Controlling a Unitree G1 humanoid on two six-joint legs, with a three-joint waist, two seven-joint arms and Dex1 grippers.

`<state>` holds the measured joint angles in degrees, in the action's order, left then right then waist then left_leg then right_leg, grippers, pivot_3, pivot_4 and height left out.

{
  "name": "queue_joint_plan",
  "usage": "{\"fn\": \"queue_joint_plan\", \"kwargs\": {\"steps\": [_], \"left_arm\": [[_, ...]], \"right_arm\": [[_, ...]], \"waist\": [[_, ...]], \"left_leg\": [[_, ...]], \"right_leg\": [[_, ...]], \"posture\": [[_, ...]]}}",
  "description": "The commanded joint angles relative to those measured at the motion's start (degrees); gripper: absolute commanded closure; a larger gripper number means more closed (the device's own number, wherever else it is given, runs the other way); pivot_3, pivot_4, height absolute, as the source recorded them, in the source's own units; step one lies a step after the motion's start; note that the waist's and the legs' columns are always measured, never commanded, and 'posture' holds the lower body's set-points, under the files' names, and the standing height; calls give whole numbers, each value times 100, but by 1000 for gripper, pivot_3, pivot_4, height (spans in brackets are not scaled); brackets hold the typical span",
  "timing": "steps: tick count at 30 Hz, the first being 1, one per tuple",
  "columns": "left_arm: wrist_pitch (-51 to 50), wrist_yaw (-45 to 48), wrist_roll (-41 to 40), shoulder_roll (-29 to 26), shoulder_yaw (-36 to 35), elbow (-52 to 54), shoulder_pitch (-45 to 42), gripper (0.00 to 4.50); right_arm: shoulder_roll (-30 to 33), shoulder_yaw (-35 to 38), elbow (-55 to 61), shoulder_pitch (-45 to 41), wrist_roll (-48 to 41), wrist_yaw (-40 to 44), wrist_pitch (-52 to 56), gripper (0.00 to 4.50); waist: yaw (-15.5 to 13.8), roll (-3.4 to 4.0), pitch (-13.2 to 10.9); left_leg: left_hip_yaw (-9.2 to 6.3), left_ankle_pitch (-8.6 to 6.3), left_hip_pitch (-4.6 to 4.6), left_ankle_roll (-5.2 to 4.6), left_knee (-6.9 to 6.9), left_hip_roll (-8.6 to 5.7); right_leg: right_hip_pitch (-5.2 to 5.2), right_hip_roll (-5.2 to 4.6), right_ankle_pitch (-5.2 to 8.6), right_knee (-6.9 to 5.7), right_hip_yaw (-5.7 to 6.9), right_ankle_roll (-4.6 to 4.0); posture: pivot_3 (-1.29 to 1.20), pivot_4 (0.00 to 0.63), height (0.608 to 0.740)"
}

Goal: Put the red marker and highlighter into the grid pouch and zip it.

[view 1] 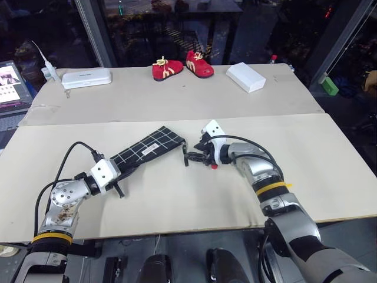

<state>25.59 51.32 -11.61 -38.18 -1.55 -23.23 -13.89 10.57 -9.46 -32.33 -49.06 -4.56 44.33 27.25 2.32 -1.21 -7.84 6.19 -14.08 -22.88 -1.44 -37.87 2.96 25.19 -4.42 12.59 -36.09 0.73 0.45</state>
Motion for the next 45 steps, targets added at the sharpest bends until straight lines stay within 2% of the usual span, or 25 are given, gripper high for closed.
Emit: {"fn": "queue_joint_plan", "kwargs": {"steps": [1,18,21,28,34,38,45], "left_arm": [[-80,-58,-92,-5,-189,251,55,4500],[-191,-163,-3,58,-208,421,94,4500],[-216,-180,8,76,-206,444,95,4500],[-275,-227,26,90,-192,547,138,4500],[-336,-234,14,75,-216,595,166,4500],[-354,-212,5,66,-216,588,144,4500],[-391,-143,0,83,-166,562,49,4500]], "right_arm": [[-90,67,-40,-241,-8,-109,-257,1401],[-513,-13,-919,-607,176,-276,-699,1401],[-600,1,-1138,-714,218,-357,-831,2084],[-687,-137,-1159,-715,224,-60,-1037,4464],[-765,-431,-997,-632,391,235,-1194,4464],[-943,-622,-955,-646,516,255,-1327,4464],[-1402,-987,-299,-699,416,769,-1171,4464]], "waist": [[10,0,0],[18,1,0],[15,0,0],[15,1,0],[15,1,0],[28,1,0],[25,1,0]], "left_leg": [[-1,0,0,0,0,1],[-1,0,-1,0,0,1],[-1,0,-1,1,0,1],[-1,0,-3,1,0,1],[-1,0,-1,1,0,1],[-2,0,-1,1,0,1],[-3,0,-2,1,0,2]], "right_leg": [[0,1,0,0,1,0],[0,0,0,-1,1,0],[1,0,0,-2,1,-1],[0,0,0,-3,3,-1],[0,0,0,-3,2,-1],[1,0,0,-3,2,-1],[1,1,0,-9,3,-1]], "posture": [[0,150,740],[0,150,740],[0,150,740],[0,150,740],[0,150,740],[0,150,740],[0,150,740]]}}
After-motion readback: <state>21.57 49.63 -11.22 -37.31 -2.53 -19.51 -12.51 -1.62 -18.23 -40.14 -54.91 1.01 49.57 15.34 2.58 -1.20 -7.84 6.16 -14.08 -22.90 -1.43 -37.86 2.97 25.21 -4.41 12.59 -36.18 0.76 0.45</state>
